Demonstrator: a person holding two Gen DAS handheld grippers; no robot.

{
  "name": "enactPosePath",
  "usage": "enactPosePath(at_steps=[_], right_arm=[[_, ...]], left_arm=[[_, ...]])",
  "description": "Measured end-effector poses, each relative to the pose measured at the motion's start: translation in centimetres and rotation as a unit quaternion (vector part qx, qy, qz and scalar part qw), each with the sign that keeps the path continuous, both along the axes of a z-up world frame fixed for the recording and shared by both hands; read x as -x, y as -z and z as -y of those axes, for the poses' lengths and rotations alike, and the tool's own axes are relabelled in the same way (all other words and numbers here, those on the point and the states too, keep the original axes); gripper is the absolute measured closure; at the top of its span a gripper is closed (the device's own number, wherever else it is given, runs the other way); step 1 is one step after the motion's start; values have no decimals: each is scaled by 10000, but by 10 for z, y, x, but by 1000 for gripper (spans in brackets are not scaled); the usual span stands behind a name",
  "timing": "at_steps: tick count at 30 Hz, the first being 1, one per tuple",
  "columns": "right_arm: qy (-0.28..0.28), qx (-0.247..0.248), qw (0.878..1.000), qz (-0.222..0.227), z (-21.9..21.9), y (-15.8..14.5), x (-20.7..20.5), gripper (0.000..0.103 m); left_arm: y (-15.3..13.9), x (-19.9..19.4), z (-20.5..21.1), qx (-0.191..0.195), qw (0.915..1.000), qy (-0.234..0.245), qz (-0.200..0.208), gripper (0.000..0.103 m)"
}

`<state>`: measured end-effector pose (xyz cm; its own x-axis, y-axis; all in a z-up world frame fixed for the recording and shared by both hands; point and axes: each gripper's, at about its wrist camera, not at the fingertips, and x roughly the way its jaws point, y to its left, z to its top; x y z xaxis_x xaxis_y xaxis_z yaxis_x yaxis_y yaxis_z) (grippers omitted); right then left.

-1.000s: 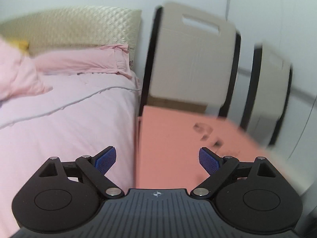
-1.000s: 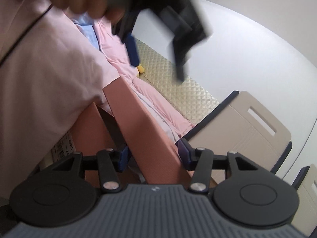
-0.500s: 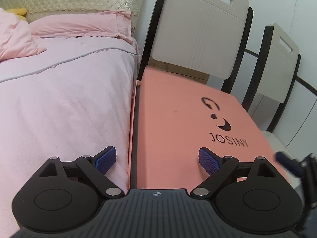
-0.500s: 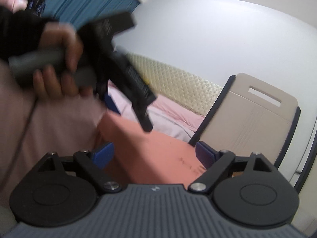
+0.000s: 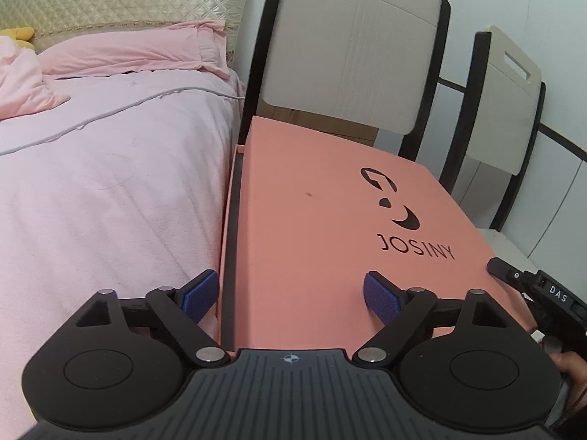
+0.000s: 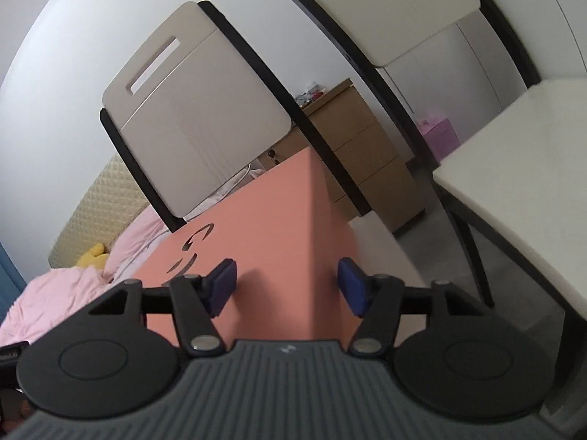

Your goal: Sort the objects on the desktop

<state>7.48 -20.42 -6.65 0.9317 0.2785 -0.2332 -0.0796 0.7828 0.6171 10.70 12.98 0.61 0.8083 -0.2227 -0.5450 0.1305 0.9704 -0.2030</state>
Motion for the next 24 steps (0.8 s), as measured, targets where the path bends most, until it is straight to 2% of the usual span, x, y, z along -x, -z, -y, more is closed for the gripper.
enactPosePath(at_steps=[1,4,7,12,18,24], right_arm=[[-48,-30,10000,16,-2,-1,0,45],[-66,-4,10000,63,-2,-7,-3,46],[-91,74,9999,40,1,-9,-33,46],[-131,264,9996,-29,7,-7,-46,46],[-347,233,9990,-165,14,-5,-55,46],[-395,218,9987,-251,25,-6,-51,53]], left_arm=[[0,-1,-2,9,10000,-60,-16,21],[1,-1,-2,0,10000,-70,-9,21],[2,-3,-2,-25,9999,-87,-43,21],[5,-5,4,-178,9998,46,-116,20],[6,-7,5,-199,9997,54,-136,19],[7,-7,14,-141,9993,253,-220,19]])
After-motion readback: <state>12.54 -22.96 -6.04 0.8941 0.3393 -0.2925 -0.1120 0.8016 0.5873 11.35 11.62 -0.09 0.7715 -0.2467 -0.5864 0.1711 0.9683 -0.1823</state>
